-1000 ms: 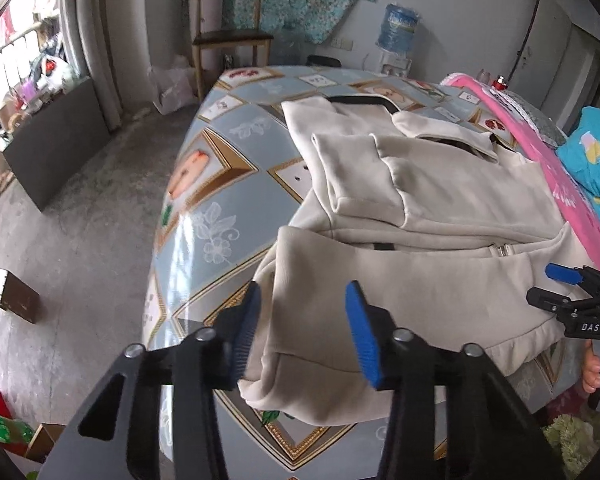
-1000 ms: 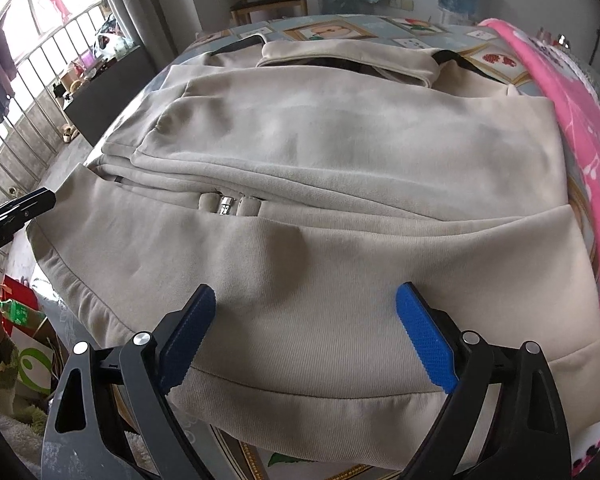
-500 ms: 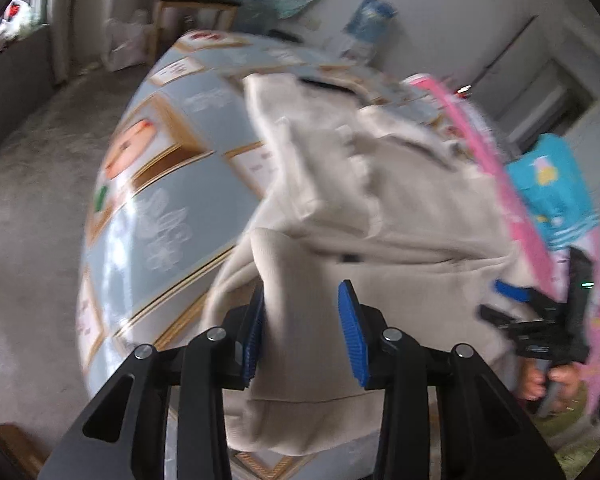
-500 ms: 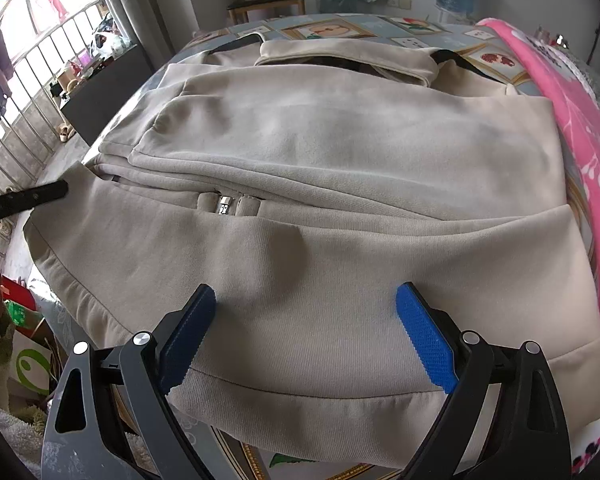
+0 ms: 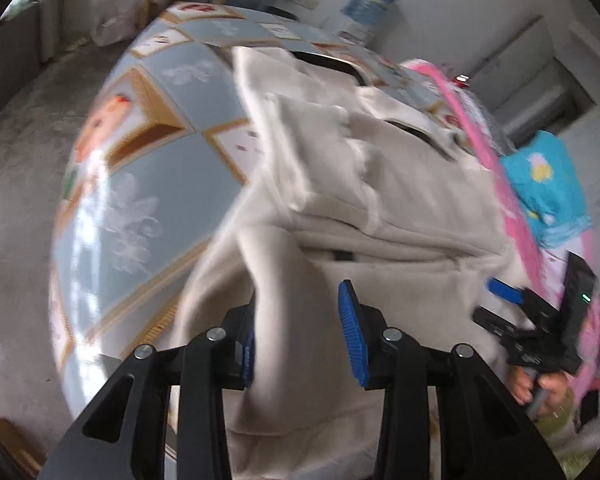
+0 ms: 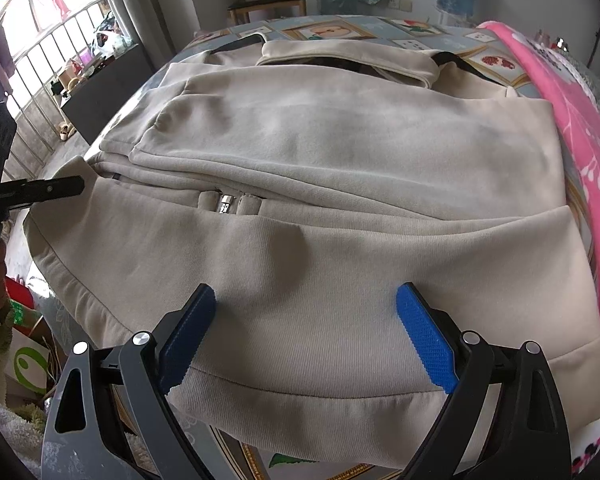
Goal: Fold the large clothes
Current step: 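Grasp the jacket hem edge with the left gripper and lift it, then grasp the hem edge with the right gripper while the left gripper holds its edge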
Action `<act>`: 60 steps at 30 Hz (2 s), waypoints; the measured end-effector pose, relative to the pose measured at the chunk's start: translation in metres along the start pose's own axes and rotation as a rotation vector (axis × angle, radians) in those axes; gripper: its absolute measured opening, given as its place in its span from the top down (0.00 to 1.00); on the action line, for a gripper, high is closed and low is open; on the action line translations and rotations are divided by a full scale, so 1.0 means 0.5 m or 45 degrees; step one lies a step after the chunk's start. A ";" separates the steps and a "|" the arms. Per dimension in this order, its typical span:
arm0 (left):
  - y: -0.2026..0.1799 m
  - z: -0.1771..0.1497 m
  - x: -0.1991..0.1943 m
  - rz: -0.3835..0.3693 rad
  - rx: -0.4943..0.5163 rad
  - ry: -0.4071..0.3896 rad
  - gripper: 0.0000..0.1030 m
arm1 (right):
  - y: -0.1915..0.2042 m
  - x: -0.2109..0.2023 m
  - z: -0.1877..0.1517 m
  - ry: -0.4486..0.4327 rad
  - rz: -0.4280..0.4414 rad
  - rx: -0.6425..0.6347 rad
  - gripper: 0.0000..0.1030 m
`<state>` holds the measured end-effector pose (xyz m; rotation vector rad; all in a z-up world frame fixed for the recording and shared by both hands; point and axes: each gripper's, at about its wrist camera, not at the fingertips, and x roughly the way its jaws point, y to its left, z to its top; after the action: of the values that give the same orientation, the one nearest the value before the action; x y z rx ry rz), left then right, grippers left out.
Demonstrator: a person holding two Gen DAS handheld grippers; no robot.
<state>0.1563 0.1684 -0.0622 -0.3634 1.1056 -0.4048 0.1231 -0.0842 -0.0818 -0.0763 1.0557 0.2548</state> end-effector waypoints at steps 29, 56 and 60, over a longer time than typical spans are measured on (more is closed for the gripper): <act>-0.152 -0.048 0.058 0.809 0.383 0.005 0.86 | -0.004 -0.029 0.006 -0.065 -0.088 -0.034 0.18; -0.152 -0.048 0.059 0.816 0.365 0.003 0.86 | -0.016 0.006 -0.011 -0.024 -0.083 0.017 0.07; -0.154 -0.051 0.060 0.820 0.366 -0.002 0.86 | -0.037 -0.008 -0.012 -0.003 0.023 0.011 0.07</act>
<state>0.1346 0.0850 -0.0593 0.2492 1.0803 0.0135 0.1208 -0.1040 -0.0823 -0.0589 1.0558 0.2663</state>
